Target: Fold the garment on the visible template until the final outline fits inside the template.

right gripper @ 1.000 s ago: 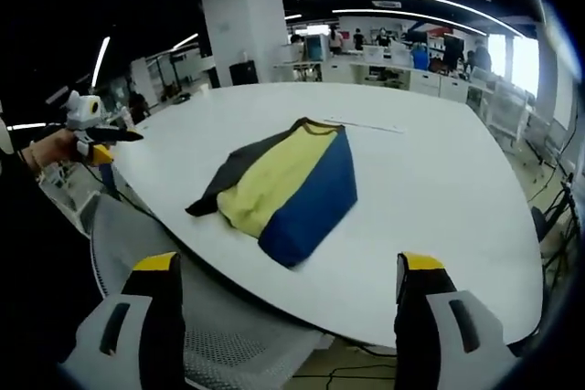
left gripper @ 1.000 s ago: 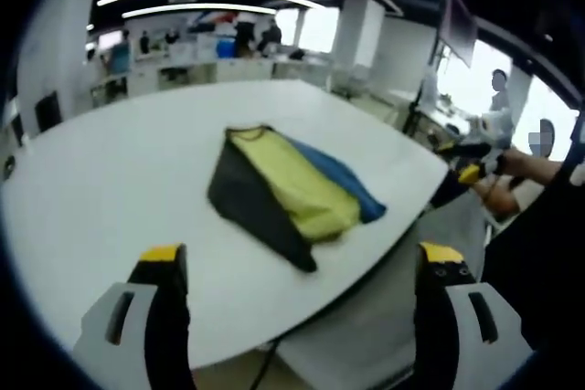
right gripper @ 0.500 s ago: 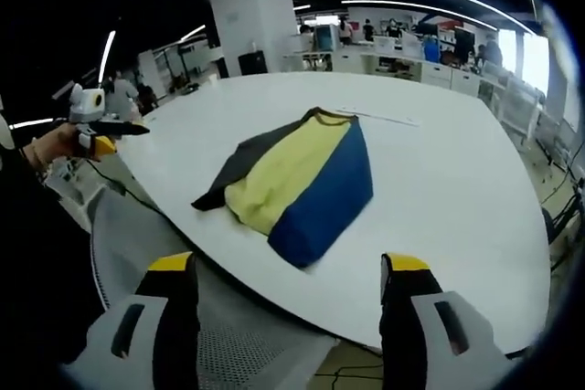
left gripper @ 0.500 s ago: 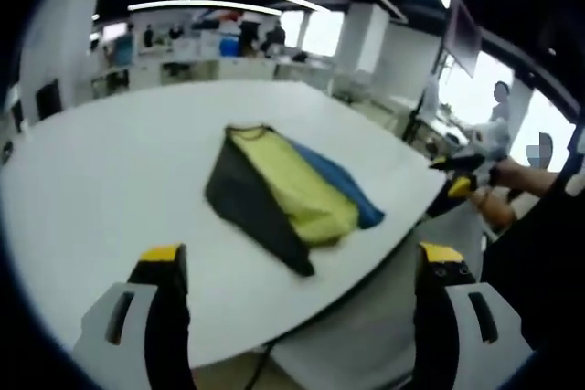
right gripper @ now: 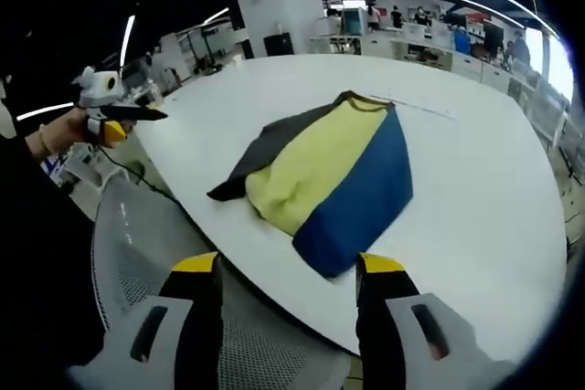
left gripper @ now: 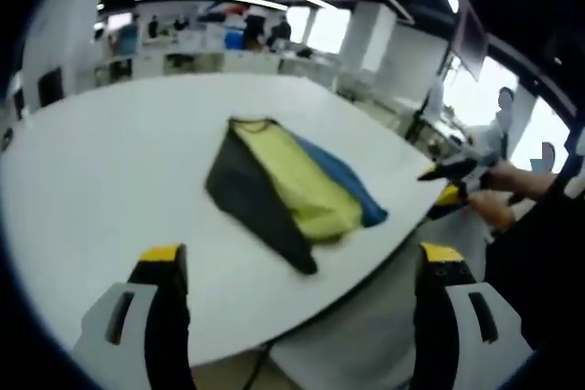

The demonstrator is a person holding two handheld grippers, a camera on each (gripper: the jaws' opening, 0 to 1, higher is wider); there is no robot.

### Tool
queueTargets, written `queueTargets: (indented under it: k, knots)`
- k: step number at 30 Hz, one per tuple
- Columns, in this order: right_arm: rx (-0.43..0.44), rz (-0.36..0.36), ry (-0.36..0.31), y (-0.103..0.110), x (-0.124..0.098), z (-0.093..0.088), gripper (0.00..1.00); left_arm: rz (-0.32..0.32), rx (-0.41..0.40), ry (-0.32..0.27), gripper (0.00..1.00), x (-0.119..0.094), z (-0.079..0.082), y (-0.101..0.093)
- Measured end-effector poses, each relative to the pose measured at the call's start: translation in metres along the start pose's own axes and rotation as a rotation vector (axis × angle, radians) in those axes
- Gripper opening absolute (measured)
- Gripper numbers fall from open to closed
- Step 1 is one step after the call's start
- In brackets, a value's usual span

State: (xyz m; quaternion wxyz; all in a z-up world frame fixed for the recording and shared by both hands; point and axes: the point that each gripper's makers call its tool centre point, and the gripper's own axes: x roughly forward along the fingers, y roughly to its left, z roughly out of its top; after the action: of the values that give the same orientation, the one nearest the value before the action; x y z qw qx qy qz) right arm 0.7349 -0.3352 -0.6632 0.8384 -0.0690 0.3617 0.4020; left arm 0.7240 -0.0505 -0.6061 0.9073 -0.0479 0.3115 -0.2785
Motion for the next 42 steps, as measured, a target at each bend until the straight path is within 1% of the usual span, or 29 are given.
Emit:
queueTargets:
  k: [4, 7, 12, 15, 19, 26, 30, 42]
  knots:
    - [-0.022, 0.021, 0.021, 0.001, 0.011, 0.001, 0.55, 0.005, -0.004, 0.003, 0.99, 0.003, 0.000, 0.004]
    - [-0.033, 0.039, 0.039, 0.004, 0.020, 0.000, 0.51, 0.003, -0.010, 0.007, 0.99, 0.006, -0.002, 0.006]
    - [-0.040, 0.072, 0.076, 0.009, 0.037, -0.008, 0.47, 0.005, -0.038, 0.002, 0.99, 0.007, -0.003, 0.010]
    - [-0.056, 0.082, 0.102, 0.010, 0.045, -0.011, 0.44, 0.012, -0.041, 0.008, 0.99, 0.008, -0.004, 0.013]
    - [-0.058, 0.094, 0.110, 0.010, 0.053, -0.011, 0.41, 0.018, -0.048, 0.014, 0.99, 0.009, -0.005, 0.017]
    - [-0.082, 0.106, 0.132, 0.011, 0.070, -0.012, 0.36, 0.024, -0.061, 0.031, 0.99, 0.010, -0.012, 0.021]
    - [-0.101, 0.108, 0.152, 0.011, 0.079, -0.016, 0.34, 0.023, -0.067, 0.032, 0.99, 0.011, -0.013, 0.022]
    - [-0.102, 0.111, 0.183, 0.009, 0.102, -0.025, 0.29, 0.028, -0.077, 0.050, 0.99, 0.013, -0.017, 0.028]
